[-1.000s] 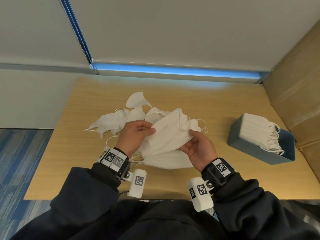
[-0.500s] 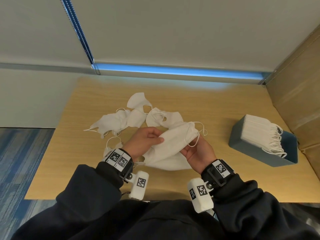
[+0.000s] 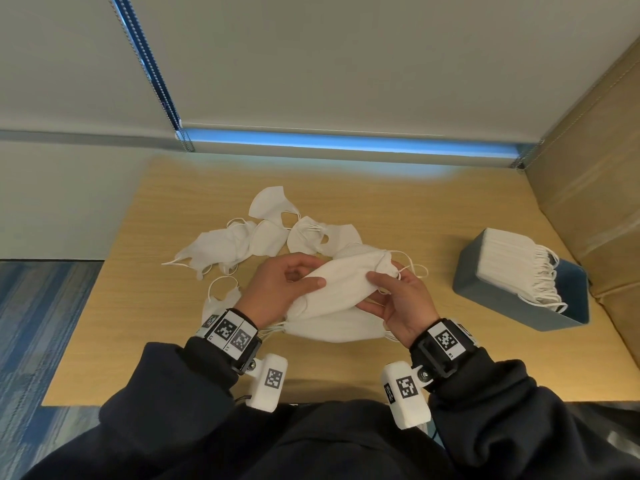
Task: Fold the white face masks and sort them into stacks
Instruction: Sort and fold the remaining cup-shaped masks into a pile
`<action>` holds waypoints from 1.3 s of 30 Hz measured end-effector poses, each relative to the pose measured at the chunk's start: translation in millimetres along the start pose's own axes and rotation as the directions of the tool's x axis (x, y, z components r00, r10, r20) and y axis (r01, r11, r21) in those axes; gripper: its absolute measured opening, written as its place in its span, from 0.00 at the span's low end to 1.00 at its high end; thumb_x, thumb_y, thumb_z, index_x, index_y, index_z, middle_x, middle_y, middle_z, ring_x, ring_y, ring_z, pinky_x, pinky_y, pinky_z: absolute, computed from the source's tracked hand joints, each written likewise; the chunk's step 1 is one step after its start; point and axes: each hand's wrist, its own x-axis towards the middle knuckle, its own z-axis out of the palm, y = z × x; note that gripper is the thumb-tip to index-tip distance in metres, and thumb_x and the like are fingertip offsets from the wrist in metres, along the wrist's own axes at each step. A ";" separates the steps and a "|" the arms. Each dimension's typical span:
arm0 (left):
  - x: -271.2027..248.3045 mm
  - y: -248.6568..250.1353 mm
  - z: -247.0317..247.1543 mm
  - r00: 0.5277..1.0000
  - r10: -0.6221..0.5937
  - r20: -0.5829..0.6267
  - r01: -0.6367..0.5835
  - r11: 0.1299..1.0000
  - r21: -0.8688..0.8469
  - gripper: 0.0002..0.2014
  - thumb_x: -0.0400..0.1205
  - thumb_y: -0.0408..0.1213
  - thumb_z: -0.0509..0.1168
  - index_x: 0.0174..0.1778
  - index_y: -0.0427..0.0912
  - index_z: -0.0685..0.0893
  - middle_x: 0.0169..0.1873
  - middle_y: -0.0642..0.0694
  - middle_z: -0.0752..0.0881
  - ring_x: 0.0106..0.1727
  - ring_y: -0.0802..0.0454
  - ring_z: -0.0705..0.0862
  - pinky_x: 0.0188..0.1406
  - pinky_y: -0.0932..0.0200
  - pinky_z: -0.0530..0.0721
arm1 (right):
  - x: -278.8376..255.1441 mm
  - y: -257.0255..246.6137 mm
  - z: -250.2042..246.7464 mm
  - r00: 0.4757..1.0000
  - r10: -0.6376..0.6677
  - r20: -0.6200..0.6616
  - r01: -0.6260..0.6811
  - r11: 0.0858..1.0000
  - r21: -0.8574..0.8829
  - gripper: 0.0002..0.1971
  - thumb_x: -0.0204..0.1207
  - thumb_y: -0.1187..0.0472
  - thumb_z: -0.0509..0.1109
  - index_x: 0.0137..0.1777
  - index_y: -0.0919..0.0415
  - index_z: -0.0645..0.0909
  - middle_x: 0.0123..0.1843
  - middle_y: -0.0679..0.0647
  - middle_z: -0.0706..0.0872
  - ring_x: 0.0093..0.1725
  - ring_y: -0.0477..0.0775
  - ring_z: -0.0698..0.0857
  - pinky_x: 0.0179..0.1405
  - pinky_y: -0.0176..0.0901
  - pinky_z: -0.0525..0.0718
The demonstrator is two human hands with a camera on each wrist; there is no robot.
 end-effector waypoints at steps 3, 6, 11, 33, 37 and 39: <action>-5.5 -8.0 -8.4 0.993 -0.067 0.092 0.060 0.995 0.081 0.13 0.77 0.30 0.79 0.56 0.47 0.92 0.43 0.56 0.93 0.43 0.61 0.90 0.41 0.69 0.83 | 1.4 -0.9 -3.9 0.997 -0.031 -0.076 0.032 0.999 0.006 0.16 0.79 0.76 0.70 0.64 0.63 0.83 0.56 0.64 0.91 0.51 0.65 0.92 0.50 0.68 0.90; -11.3 -19.6 -21.4 0.990 -0.136 0.043 0.132 0.988 0.086 0.05 0.77 0.26 0.76 0.44 0.39 0.92 0.32 0.46 0.91 0.31 0.53 0.86 0.34 0.59 0.81 | 1.0 -2.7 -7.5 0.991 -0.070 -0.113 0.070 0.998 -0.006 0.14 0.79 0.76 0.70 0.61 0.64 0.85 0.54 0.63 0.91 0.50 0.64 0.91 0.46 0.67 0.92; -18.1 -28.0 -42.6 0.970 -0.228 -0.086 0.190 0.927 -0.324 0.06 0.76 0.25 0.71 0.39 0.38 0.93 0.36 0.36 0.90 0.36 0.45 0.87 0.38 0.53 0.88 | -0.6 -0.1 -17.0 0.985 -0.083 -0.152 0.085 0.996 0.003 0.14 0.79 0.76 0.69 0.62 0.65 0.85 0.54 0.62 0.91 0.50 0.62 0.91 0.45 0.65 0.93; -6.0 -41.6 -91.7 0.947 -0.308 0.090 0.265 0.594 -0.760 0.17 0.76 0.36 0.75 0.32 0.49 0.72 0.23 0.54 0.68 0.24 0.59 0.70 0.36 0.58 0.86 | 10.9 -50.9 -81.9 0.961 0.194 -0.195 -0.163 0.973 0.163 0.14 0.72 0.59 0.61 0.26 0.52 0.65 0.20 0.47 0.59 0.17 0.49 0.62 0.32 0.43 0.72; -9.3 -52.6 -97.0 0.900 -0.434 -0.051 0.334 0.759 -0.559 0.14 0.81 0.21 0.66 0.40 0.47 0.80 0.28 0.50 0.72 0.24 0.58 0.72 0.31 0.59 0.83 | 13.9 -46.1 -94.0 0.986 0.126 -0.107 -0.155 0.930 -0.333 0.12 0.82 0.70 0.65 0.38 0.57 0.74 0.25 0.50 0.64 0.25 0.51 0.67 0.30 0.43 0.68; -11.4 -55.5 -95.9 0.888 -0.458 -0.030 0.379 0.769 -0.514 0.14 0.83 0.20 0.63 0.54 0.43 0.84 0.30 0.48 0.76 0.26 0.56 0.74 0.32 0.57 0.84 | 16.9 -37.7 -95.1 0.990 0.061 -0.131 -0.120 0.849 -0.515 0.07 0.81 0.74 0.68 0.48 0.61 0.79 0.27 0.53 0.69 0.24 0.51 0.72 0.28 0.42 0.71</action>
